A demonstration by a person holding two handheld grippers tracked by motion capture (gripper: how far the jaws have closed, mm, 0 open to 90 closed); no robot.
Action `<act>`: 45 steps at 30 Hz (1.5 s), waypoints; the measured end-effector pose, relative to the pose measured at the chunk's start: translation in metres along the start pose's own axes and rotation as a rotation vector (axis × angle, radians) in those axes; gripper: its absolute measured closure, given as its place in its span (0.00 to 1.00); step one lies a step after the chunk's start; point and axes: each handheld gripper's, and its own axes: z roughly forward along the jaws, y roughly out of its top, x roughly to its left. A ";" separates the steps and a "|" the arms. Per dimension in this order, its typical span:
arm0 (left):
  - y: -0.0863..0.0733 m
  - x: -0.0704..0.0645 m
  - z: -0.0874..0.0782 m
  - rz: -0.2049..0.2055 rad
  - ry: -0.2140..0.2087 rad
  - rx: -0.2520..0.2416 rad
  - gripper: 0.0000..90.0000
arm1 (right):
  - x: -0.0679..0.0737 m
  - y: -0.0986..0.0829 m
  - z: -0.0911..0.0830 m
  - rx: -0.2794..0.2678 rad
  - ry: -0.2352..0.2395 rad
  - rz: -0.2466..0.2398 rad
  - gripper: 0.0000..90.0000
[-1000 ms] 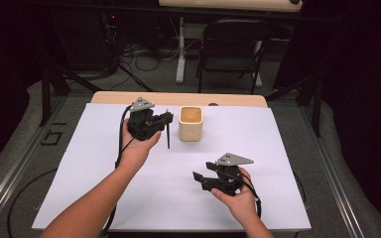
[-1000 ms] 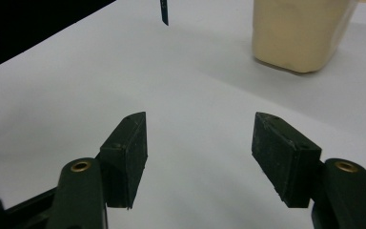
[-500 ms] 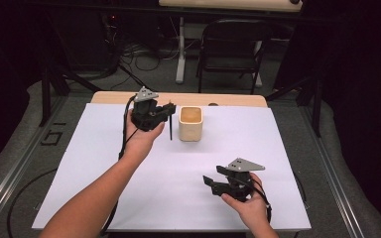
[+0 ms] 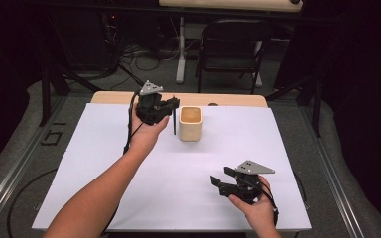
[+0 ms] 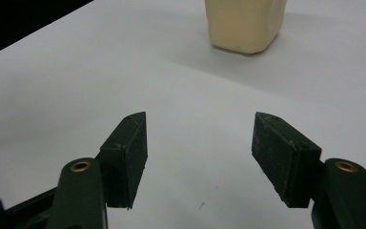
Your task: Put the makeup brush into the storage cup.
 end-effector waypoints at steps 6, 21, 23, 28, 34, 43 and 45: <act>0.001 -0.002 0.006 0.006 0.005 0.003 0.93 | -0.004 -0.003 0.000 -0.001 -0.017 0.007 0.41; 0.011 -0.008 0.021 0.012 -0.003 -0.005 0.93 | -0.009 -0.008 -0.001 0.007 -0.030 0.001 0.41; 0.013 -0.009 0.022 0.016 -0.004 -0.006 0.93 | -0.010 -0.008 -0.001 0.002 -0.030 -0.001 0.41; 0.018 -0.009 0.025 0.016 -0.001 -0.013 0.93 | -0.010 -0.009 -0.001 0.007 -0.032 0.004 0.41; 0.022 -0.009 0.031 0.018 0.004 -0.015 0.93 | -0.011 -0.009 -0.001 0.008 -0.031 0.010 0.41; 0.027 -0.009 0.039 0.020 0.014 -0.008 0.93 | -0.012 -0.010 0.000 0.010 -0.028 0.007 0.41; 0.028 -0.009 0.040 0.018 0.018 -0.012 0.93 | -0.013 -0.010 0.000 0.014 -0.030 0.007 0.41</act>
